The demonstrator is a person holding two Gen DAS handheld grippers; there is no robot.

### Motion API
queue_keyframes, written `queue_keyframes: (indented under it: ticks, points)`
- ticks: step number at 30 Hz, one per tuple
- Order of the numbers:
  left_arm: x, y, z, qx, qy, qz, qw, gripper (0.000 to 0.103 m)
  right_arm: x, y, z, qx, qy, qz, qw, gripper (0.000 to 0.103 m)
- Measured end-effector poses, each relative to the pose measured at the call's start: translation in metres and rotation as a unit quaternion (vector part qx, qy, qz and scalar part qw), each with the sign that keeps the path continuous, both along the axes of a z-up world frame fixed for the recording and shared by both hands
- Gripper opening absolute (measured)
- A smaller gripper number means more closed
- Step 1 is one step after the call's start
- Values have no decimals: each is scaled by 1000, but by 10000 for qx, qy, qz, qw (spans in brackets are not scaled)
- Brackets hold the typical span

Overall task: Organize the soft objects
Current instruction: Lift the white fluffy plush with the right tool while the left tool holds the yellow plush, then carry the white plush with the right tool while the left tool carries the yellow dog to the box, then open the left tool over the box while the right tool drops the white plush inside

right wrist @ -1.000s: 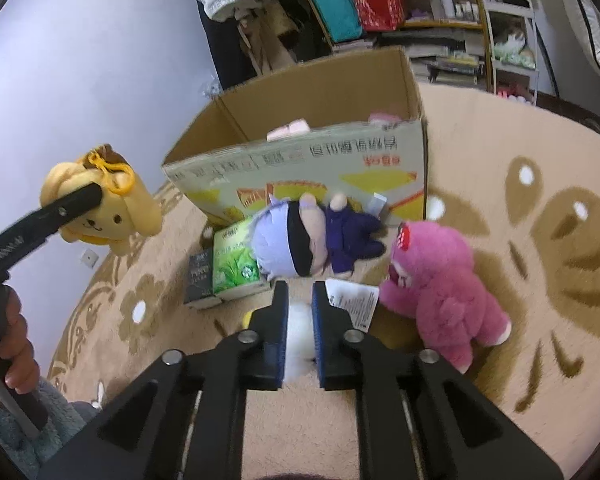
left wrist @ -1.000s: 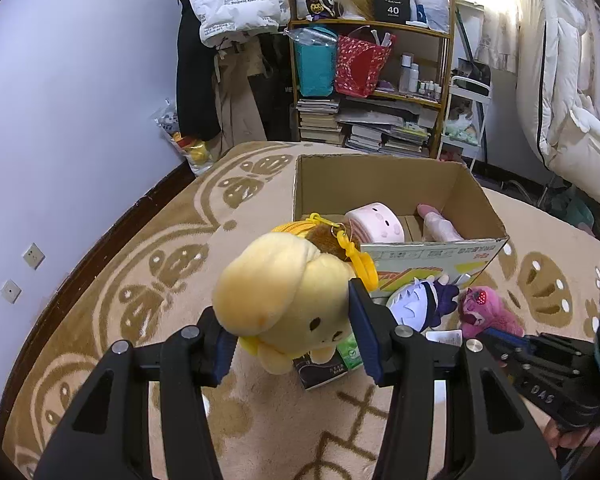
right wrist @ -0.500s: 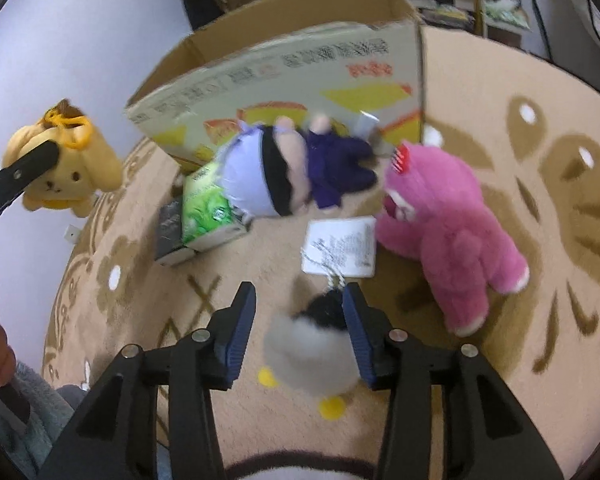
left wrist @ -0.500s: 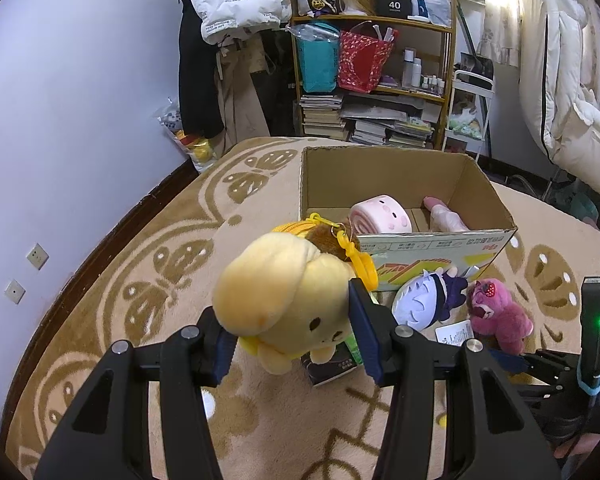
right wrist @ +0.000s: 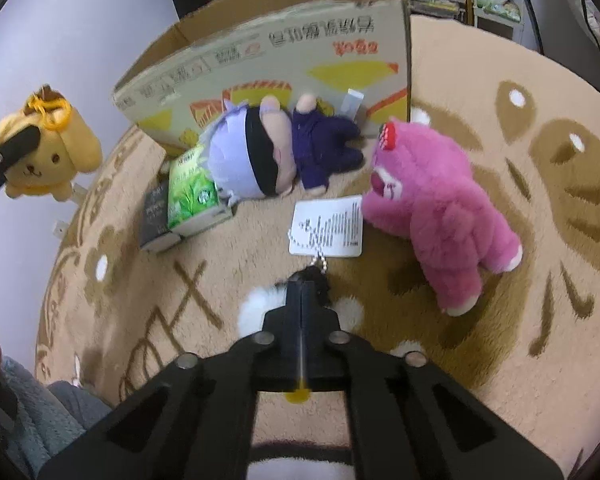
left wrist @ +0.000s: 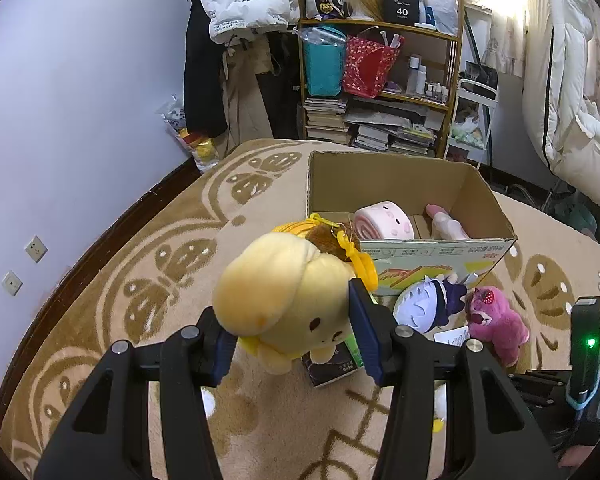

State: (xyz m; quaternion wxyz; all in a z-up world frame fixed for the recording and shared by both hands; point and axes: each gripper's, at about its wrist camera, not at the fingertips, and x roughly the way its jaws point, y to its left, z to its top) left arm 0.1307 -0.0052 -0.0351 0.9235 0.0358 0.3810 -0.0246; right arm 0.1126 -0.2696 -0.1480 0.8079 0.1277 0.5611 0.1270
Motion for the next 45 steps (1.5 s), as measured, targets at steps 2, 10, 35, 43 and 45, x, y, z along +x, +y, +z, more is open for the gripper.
queue_keyframes:
  ticks: [2, 10, 35, 43, 45]
  points:
    - [0, 0, 0, 1, 13, -4, 10000, 50, 0, -1, 0, 139, -4, 28, 9999, 1]
    - [1, 2, 0, -2, 41, 25, 10000, 50, 1, -2, 4, 178, -42, 48, 9998, 1]
    - [46, 1, 36, 77, -271, 24, 9996, 50, 28, -12, 124, 652, -1845, 43, 9807, 1]
    - [81, -12, 49, 314, -442, -110, 9985, 50, 77, -23, 157, 720, -2262, -245, 9711, 1]
    - [89, -19, 48, 363, -457, -162, 9982, 50, 88, -25, 162, 728, -2330, -330, 9692, 1]
